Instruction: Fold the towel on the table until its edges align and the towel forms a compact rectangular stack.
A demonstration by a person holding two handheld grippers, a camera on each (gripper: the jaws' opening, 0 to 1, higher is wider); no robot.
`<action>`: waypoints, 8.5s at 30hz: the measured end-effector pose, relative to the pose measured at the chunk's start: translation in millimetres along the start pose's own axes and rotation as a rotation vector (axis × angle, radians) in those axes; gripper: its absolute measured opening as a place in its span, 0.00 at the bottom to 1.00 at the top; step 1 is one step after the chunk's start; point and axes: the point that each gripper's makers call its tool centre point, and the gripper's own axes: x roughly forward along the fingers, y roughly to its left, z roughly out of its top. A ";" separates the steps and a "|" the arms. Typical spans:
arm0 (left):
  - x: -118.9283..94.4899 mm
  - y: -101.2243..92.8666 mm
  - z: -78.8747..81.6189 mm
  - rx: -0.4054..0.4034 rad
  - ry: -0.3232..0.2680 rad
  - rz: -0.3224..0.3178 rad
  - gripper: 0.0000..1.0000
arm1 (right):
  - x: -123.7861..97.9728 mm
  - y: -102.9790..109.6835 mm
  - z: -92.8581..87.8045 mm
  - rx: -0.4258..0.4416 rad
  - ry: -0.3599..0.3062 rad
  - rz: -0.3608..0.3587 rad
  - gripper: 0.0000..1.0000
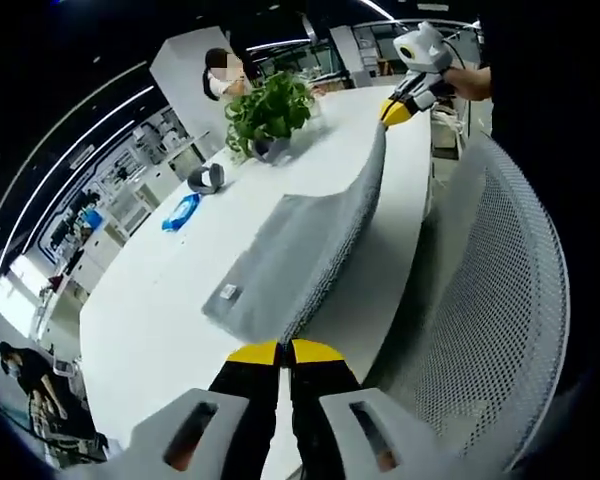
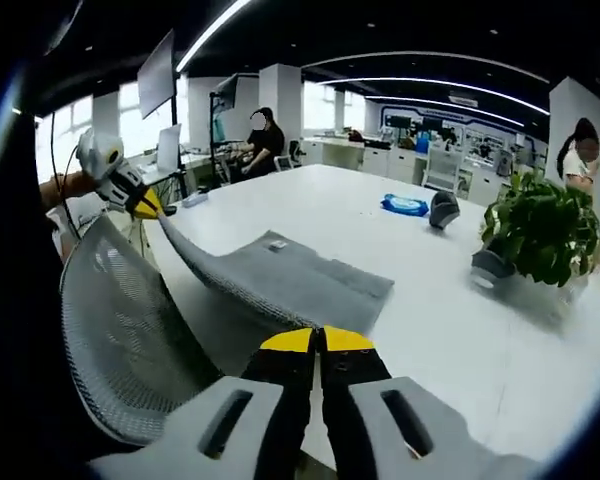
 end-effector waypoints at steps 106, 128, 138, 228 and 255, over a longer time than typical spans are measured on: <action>229.3 102.3 -68.6 0.003 0.225 -0.069 0.02 | 212.1 -119.5 -71.3 -0.146 0.465 0.018 0.00; 203.2 89.6 -33.2 -0.226 0.087 0.006 0.20 | 201.3 -115.3 -52.9 -0.112 0.348 0.052 0.02; 190.0 1.5 31.9 -0.123 -0.045 -0.153 0.19 | 194.2 -90.0 -24.4 -0.218 0.280 0.113 0.03; 184.9 -126.7 8.3 0.278 0.077 -0.374 0.01 | 133.6 48.0 -115.7 -0.245 0.324 0.359 0.00; 188.6 -111.4 53.6 0.142 -0.120 -0.286 0.10 | 109.6 61.9 -105.1 -0.446 0.226 0.384 0.02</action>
